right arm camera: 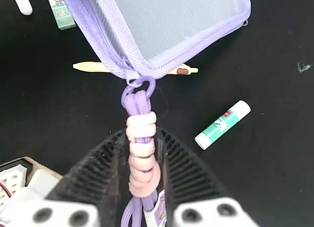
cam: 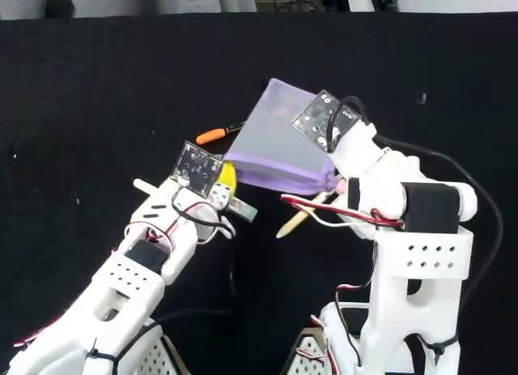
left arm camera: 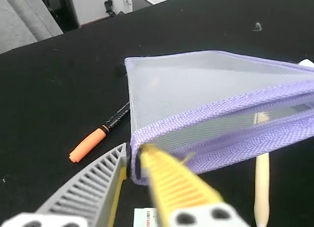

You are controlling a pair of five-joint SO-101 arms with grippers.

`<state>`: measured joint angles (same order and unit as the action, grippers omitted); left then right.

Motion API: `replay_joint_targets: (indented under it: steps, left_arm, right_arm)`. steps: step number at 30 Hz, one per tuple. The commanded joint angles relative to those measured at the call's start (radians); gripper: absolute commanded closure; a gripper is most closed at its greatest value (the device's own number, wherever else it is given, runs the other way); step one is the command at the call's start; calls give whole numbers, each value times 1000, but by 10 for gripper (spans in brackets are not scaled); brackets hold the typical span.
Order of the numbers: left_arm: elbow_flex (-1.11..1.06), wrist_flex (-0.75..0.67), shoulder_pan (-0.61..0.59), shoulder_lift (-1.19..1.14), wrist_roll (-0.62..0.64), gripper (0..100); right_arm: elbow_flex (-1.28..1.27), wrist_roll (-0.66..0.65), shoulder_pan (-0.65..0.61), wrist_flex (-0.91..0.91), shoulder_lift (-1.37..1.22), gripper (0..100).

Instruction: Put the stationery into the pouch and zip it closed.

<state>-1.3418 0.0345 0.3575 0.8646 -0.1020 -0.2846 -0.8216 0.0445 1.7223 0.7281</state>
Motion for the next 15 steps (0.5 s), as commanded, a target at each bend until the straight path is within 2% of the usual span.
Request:
replay_joint_targets:
  steps: [1,4,8,15]
  left_arm:
    - [7,-17,24,3,37,801]
    - [2,-20,24,3,91,800]
    - [7,-31,24,2,98,798]
    - [-5,-163,28,-58,95,797]
  right_arm:
    - [50,-8,8,18,45,988]
    - [50,-8,8,18,45,988]
    - [50,-8,8,18,45,988]
    - [56,-8,2,31,47,988]
